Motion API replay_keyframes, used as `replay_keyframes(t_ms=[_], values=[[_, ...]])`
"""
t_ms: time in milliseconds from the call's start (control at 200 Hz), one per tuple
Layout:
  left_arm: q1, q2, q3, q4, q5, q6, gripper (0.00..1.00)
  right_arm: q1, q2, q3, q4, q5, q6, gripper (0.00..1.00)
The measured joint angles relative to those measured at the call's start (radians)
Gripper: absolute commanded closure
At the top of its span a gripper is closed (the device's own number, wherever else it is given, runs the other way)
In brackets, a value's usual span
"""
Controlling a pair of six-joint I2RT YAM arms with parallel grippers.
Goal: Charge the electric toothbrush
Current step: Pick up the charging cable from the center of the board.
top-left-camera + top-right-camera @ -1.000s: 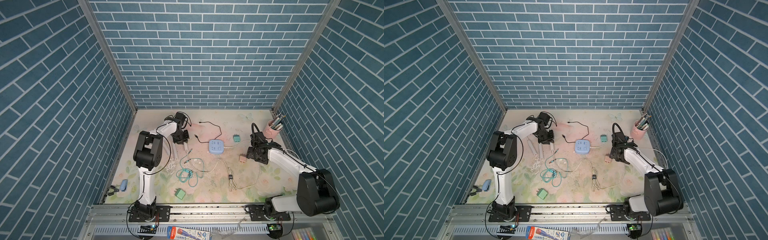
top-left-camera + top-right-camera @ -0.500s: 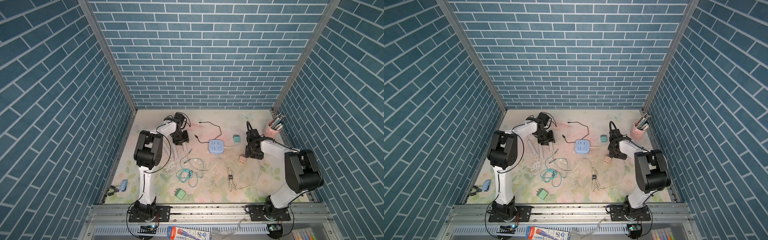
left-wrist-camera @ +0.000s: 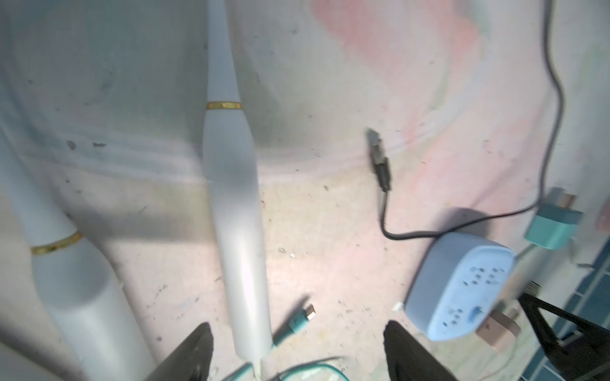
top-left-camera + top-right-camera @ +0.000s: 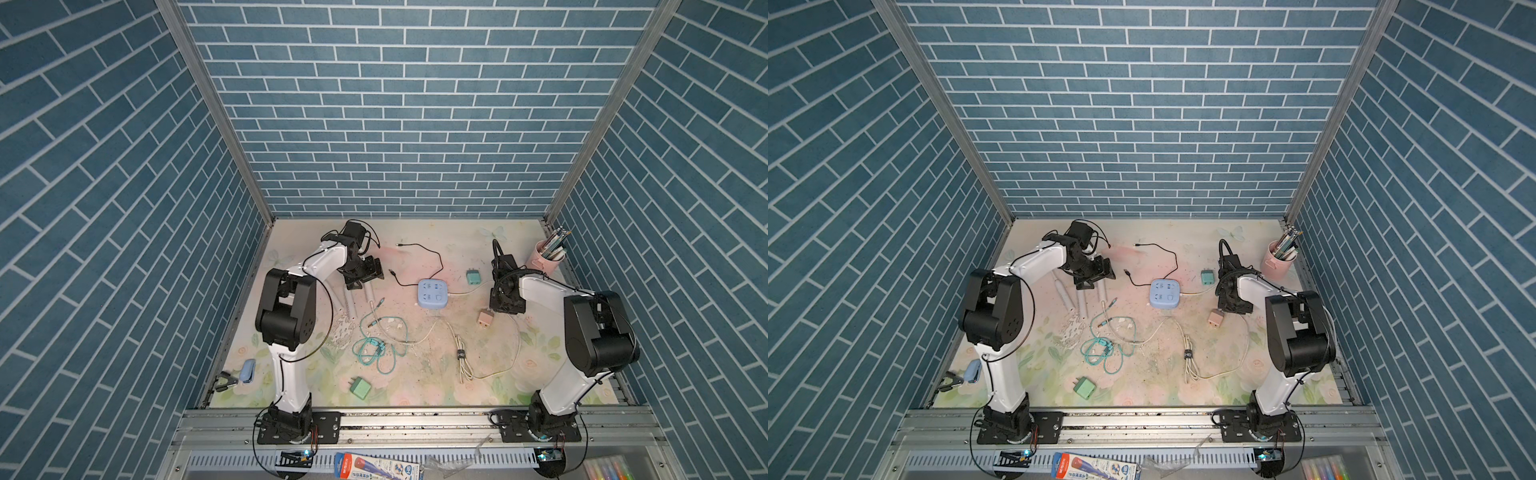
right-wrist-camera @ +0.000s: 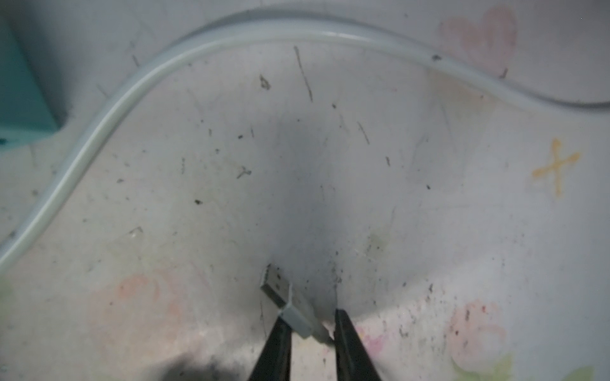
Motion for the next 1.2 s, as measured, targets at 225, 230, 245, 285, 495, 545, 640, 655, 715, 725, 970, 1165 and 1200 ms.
replay_keyframes(t_ms=[225, 230, 245, 285, 495, 545, 640, 655, 715, 725, 970, 1165, 1200], values=[[0.000, -0.152, -0.082, 0.081, 0.075, -0.048, 0.14, 0.000, -0.027, -0.016, -0.010, -0.014, -0.008, 1.00], [0.000, -0.156, -0.086, 0.085, 0.077, -0.050, 0.14, 0.000, -0.028, -0.017, -0.010, -0.015, -0.009, 1.00], [0.000, -0.166, -0.097, 0.094, 0.086, -0.055, 0.13, 0.000, -0.036, -0.019, -0.014, -0.017, -0.008, 1.00], [0.000, -0.188, -0.122, 0.112, 0.102, -0.068, 0.10, 0.000, -0.061, -0.026, -0.028, -0.019, -0.008, 1.00], [-0.006, -0.322, -0.294, 0.265, 0.211, -0.184, 0.02, 0.035, -0.307, -0.027, -0.082, -0.047, -0.010, 1.00], [-0.013, -0.362, -0.338, 0.309, 0.235, -0.225, 0.01, 0.061, -0.375, -0.024, -0.085, -0.082, -0.012, 1.00], [-0.038, -0.442, -0.411, 0.397, 0.262, -0.301, 0.00, 0.130, -0.491, -0.023, -0.070, -0.213, -0.032, 1.00], [-0.044, -0.456, -0.423, 0.414, 0.267, -0.317, 0.00, 0.142, -0.504, -0.023, -0.063, -0.240, -0.035, 1.00], [-0.068, -0.509, -0.465, 0.476, 0.279, -0.367, 0.00, 0.186, -0.549, -0.023, -0.037, -0.353, -0.042, 1.00], [-0.072, -0.517, -0.471, 0.486, 0.280, -0.377, 0.00, 0.195, -0.554, -0.023, -0.031, -0.375, -0.045, 1.00], [-0.183, -0.652, -0.562, 0.625, 0.284, -0.524, 0.00, 0.335, -0.532, -0.023, 0.039, -0.734, -0.101, 1.00], [-0.268, -0.674, -0.574, 0.624, 0.259, -0.551, 0.04, 0.429, -0.440, -0.017, 0.034, -0.796, -0.148, 1.00], [-0.279, -0.674, -0.582, 0.625, 0.254, -0.555, 0.06, 0.443, -0.430, -0.013, 0.032, -0.798, -0.156, 1.00]])
